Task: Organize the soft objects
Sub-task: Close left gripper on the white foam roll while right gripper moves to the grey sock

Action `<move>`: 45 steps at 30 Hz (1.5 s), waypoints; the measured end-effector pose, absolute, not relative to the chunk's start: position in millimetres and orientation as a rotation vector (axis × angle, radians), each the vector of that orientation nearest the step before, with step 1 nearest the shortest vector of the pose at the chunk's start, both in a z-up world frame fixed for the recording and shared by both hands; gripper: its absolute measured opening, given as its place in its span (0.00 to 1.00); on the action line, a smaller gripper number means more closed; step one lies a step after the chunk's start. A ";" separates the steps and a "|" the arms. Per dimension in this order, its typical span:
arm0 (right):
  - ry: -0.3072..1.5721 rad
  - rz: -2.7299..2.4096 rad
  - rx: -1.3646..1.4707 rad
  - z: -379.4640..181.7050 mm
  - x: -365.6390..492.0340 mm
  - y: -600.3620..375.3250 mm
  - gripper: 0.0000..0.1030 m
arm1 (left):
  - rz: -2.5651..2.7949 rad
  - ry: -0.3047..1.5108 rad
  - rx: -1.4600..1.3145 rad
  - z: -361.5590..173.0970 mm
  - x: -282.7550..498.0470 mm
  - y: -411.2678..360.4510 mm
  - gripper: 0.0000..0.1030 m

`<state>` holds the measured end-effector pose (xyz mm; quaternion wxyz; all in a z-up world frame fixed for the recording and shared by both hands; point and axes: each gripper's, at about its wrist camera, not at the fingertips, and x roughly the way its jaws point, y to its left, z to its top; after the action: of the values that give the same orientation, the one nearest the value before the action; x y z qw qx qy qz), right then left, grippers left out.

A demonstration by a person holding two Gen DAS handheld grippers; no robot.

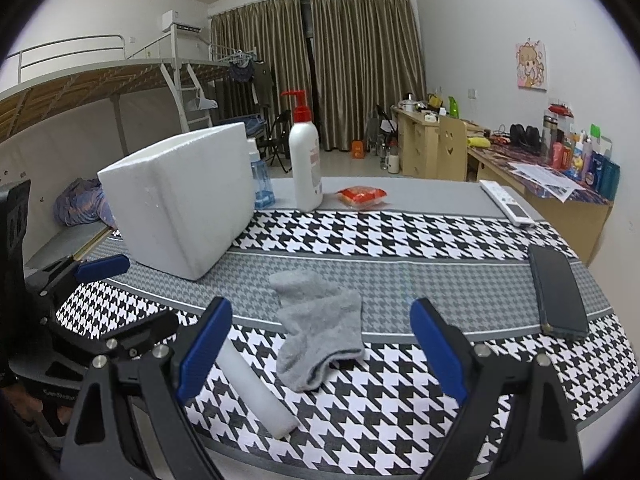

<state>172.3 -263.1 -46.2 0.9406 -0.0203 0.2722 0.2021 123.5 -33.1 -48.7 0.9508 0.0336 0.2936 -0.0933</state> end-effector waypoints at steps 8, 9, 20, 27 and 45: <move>0.593 0.442 -0.044 -55.3 179.2 -263.0 0.90 | -0.196 0.658 0.051 -63.9 128.5 -39.1 0.99; 0.601 0.448 -0.042 -56.9 180.7 -263.4 0.90 | -0.193 0.664 0.048 -65.5 129.3 -40.4 0.99; 0.654 0.481 -0.035 -70.6 192.5 -266.8 0.90 | -0.243 0.749 0.025 -81.8 136.9 -53.9 0.94; 0.673 0.483 -0.035 -73.3 198.7 -266.4 0.90 | -0.285 0.799 0.024 -90.3 145.7 -60.0 0.80; 0.719 0.501 -0.047 -82.5 212.2 -259.7 0.90 | -0.362 0.833 0.033 -98.8 153.5 -67.1 0.43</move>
<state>212.2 -259.7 -82.5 0.9054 -0.0227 0.3479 0.2423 153.5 -67.0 -98.8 0.8985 0.0160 0.4023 -0.1751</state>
